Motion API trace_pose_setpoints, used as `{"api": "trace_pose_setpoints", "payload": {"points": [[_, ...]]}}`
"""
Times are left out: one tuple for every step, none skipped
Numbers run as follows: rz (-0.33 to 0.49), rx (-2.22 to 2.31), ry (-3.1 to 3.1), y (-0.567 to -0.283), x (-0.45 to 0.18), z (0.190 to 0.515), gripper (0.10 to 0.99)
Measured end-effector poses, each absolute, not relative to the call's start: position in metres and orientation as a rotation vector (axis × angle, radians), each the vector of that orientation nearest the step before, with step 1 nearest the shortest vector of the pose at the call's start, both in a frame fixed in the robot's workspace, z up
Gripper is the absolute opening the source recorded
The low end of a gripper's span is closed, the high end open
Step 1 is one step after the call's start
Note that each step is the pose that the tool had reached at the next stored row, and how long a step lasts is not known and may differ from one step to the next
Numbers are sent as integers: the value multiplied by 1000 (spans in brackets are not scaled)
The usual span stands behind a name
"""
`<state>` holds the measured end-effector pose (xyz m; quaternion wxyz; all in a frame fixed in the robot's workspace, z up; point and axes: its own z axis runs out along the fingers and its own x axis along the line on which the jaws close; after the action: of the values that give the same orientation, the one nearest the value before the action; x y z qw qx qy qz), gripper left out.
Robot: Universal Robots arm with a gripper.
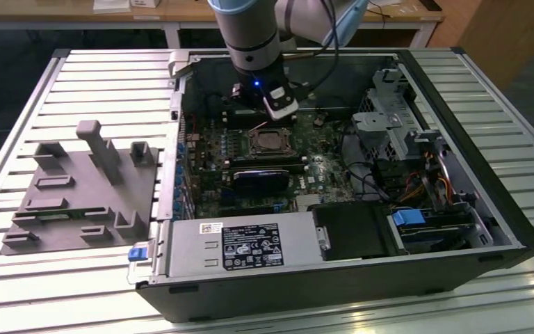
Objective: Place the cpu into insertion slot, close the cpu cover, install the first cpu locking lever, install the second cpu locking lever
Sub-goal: 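Install the first cpu locking lever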
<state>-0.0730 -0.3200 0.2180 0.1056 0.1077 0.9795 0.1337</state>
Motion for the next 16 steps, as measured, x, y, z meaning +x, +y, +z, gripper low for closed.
{"api": "trace_pose_setpoints", "payload": {"points": [[392,320,2886,-319,-73,217,102],[388,322,2885,-319,-73,217,102],[383,325,2885,-318,-73,216,102],[378,327,2884,-317,-73,216,102],[374,329,2882,-317,-73,215,102],[371,331,2881,-317,-73,214,102],[368,332,2880,-316,-73,214,102],[363,332,2879,-315,-74,213,102],[358,332,2879,-314,-74,212,102],[352,331,2879,-313,-74,212,102],[344,330,2879,-312,-74,211,102],[337,329,2879,-311,-74,211,102],[329,329,2879,-309,-74,211,102],[320,327,2879,-308,-74,210,102],[310,326,2880,-307,-74,210,102],[300,325,2880,-305,-74,210,102]]}}
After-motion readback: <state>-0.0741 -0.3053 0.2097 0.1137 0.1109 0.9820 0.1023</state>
